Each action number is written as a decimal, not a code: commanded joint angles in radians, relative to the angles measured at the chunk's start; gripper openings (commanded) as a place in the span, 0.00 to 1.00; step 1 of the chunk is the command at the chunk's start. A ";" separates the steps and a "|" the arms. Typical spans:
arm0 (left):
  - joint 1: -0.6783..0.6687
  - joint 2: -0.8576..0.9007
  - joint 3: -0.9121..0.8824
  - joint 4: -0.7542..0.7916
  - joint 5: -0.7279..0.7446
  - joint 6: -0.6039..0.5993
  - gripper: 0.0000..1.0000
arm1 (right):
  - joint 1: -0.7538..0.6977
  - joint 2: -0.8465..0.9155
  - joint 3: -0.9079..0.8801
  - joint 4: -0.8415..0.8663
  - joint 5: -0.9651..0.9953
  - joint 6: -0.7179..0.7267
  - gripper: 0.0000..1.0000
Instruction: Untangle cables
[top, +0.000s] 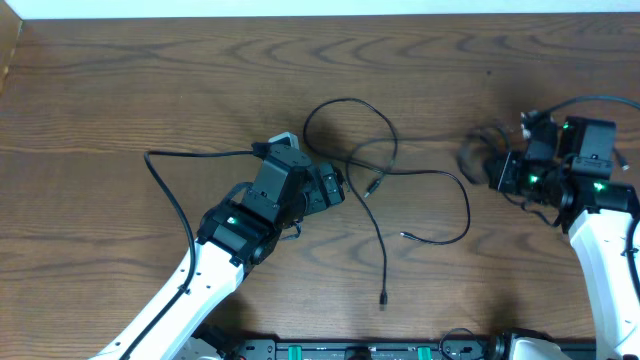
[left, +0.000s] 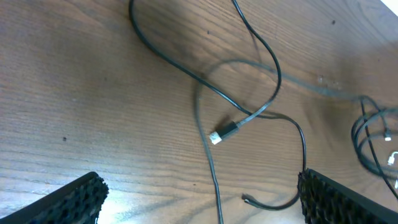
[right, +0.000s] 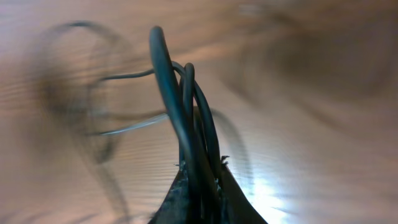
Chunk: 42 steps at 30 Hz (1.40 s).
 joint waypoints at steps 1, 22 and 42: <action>0.005 -0.009 -0.001 -0.004 -0.045 0.026 0.98 | 0.010 -0.005 0.003 -0.010 0.339 0.117 0.46; 0.190 -0.160 -0.001 -0.140 -0.230 -0.029 0.98 | 0.325 0.055 0.003 0.158 0.485 0.160 0.99; 0.190 -0.167 -0.001 -0.199 -0.211 -0.029 0.98 | 0.131 0.067 -0.039 -0.012 0.701 0.161 0.99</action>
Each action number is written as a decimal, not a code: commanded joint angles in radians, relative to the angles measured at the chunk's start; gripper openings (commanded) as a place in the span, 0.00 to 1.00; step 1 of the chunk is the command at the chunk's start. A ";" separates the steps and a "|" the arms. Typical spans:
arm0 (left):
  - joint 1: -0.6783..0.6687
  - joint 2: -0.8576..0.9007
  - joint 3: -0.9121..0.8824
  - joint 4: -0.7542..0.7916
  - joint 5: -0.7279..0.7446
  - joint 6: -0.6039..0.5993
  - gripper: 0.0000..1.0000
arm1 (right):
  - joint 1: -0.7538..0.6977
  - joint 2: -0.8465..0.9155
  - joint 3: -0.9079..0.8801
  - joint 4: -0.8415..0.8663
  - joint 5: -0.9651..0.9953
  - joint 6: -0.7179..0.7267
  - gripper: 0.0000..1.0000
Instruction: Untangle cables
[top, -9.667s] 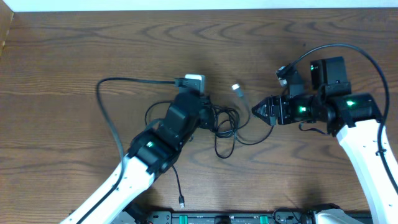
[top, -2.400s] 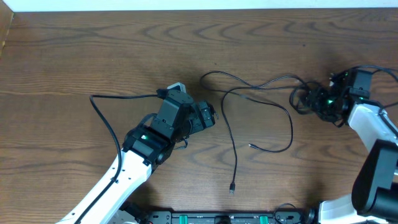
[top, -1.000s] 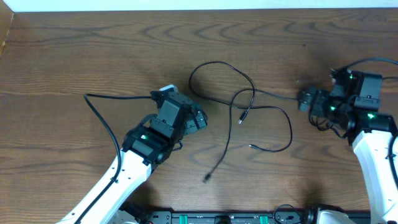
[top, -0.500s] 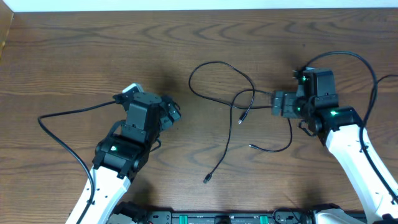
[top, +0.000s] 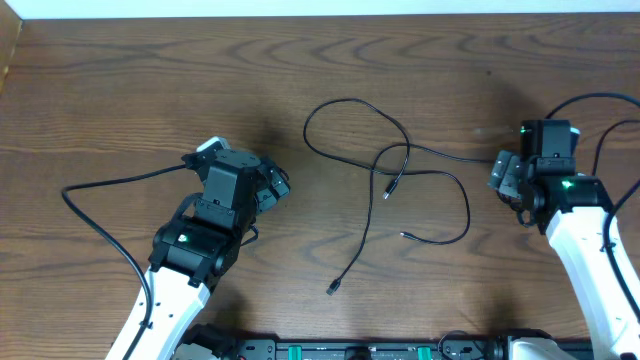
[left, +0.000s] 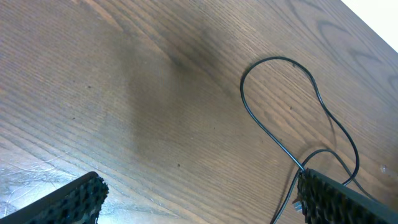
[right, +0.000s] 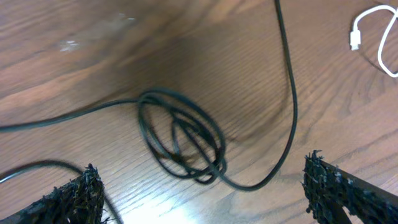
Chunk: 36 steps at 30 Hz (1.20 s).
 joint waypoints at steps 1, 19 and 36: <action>0.004 -0.005 -0.001 -0.005 -0.002 -0.008 0.98 | -0.024 0.056 -0.034 0.002 -0.050 -0.013 0.99; 0.004 -0.004 -0.001 -0.060 -0.002 -0.009 0.98 | -0.027 0.116 0.328 -0.114 -0.160 -0.122 0.01; 0.004 -0.004 -0.001 -0.082 -0.002 -0.009 0.98 | -0.008 0.047 1.036 0.183 -0.260 -0.492 0.01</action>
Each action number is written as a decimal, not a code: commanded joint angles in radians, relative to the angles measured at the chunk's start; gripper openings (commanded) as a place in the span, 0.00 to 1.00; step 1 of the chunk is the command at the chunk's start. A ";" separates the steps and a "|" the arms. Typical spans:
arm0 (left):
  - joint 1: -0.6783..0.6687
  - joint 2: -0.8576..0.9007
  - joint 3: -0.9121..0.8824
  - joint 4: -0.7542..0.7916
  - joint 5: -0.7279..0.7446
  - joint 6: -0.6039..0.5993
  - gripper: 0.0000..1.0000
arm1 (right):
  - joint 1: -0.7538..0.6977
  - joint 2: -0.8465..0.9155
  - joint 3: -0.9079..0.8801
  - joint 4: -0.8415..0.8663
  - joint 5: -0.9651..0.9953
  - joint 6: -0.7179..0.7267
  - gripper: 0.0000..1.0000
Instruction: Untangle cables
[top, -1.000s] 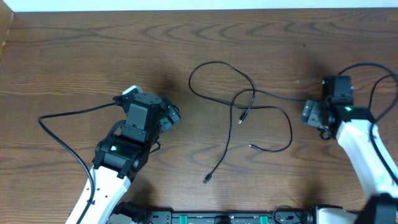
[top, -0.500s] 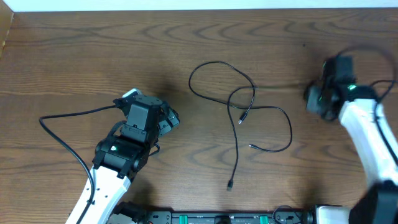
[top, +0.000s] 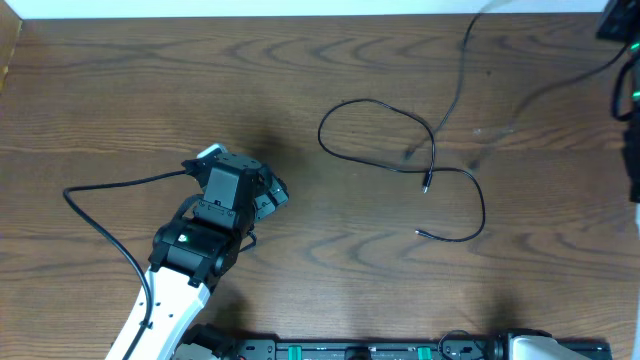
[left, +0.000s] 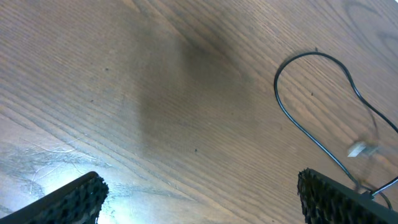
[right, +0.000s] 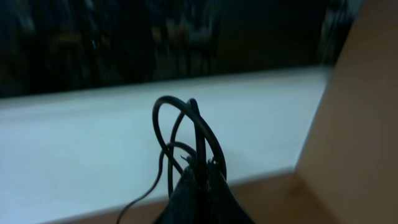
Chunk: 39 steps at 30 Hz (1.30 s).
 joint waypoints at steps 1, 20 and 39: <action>0.004 -0.004 -0.001 -0.006 -0.006 -0.009 0.98 | 0.024 -0.008 0.144 0.002 -0.164 -0.169 0.01; 0.004 -0.004 -0.001 -0.004 -0.005 -0.012 0.98 | 0.007 0.122 0.246 0.134 0.010 -0.457 0.01; 0.004 -0.003 -0.001 0.023 -0.006 -0.012 0.98 | -0.436 0.493 0.246 0.417 -0.036 -0.343 0.01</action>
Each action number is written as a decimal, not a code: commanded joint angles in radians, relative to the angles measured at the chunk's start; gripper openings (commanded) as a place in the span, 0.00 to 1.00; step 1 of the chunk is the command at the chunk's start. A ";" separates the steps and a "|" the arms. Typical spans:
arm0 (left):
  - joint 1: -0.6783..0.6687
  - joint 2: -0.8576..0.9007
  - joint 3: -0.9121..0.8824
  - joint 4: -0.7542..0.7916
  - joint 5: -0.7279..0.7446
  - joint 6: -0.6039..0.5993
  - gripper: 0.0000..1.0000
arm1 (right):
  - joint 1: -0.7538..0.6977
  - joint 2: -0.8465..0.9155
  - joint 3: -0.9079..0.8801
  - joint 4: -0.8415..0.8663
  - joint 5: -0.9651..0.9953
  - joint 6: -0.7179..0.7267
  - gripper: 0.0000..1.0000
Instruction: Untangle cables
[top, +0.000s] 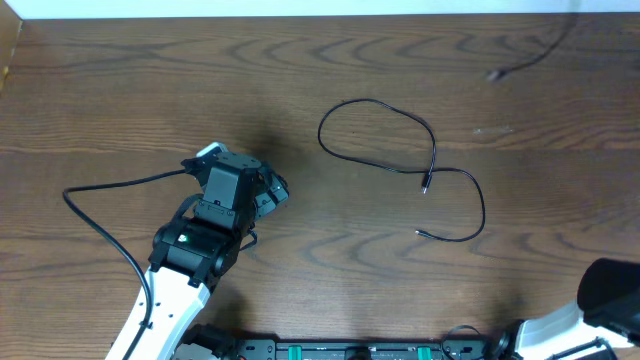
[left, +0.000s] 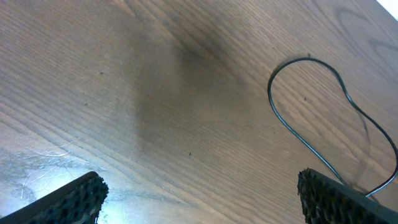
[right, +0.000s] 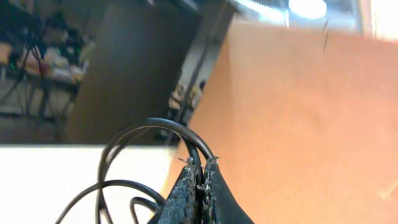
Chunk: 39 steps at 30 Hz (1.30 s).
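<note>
One thin black cable (top: 400, 150) lies loose on the brown table, a loop at the left and both plug ends near the middle right; its loop (left: 298, 118) also shows in the left wrist view. A second black cable's plug end (top: 495, 72) hangs blurred at the top right. My right gripper (right: 200, 169) is shut on that cable's coil (right: 134, 155), raised and facing the room, out of the overhead view. To the left of the lying cable, my left gripper (left: 202, 199) is open over bare wood, with nothing between its fingers (left: 68, 199).
The left arm (top: 205, 235) stretches from the bottom left, its own black lead (top: 100, 190) curving over the table. Part of the right arm (top: 605, 295) shows at the bottom right corner. The table's far edge (top: 300, 14) runs along the top.
The second cable, which then trailed from the top edge down to the loop, now shows only its end at the top right. The right gripper has turned, still shut on the coil.
First the left gripper was open over two crossed cables while the right was shut on a coil. Then the left arm was farther left and the right gripper was open above the coil on the table. Later the right held the coil high; now one cable lies alone.
</note>
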 joint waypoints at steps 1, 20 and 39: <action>0.004 -0.003 -0.001 0.001 -0.006 -0.001 0.98 | -0.043 0.079 0.007 -0.082 -0.051 0.093 0.01; 0.004 -0.003 -0.001 -0.018 -0.006 -0.001 0.98 | -0.160 0.503 0.008 -0.344 0.123 0.242 0.99; 0.004 0.011 -0.001 -0.061 -0.026 -0.002 0.98 | 0.209 0.279 -0.055 -1.060 -0.933 0.178 0.99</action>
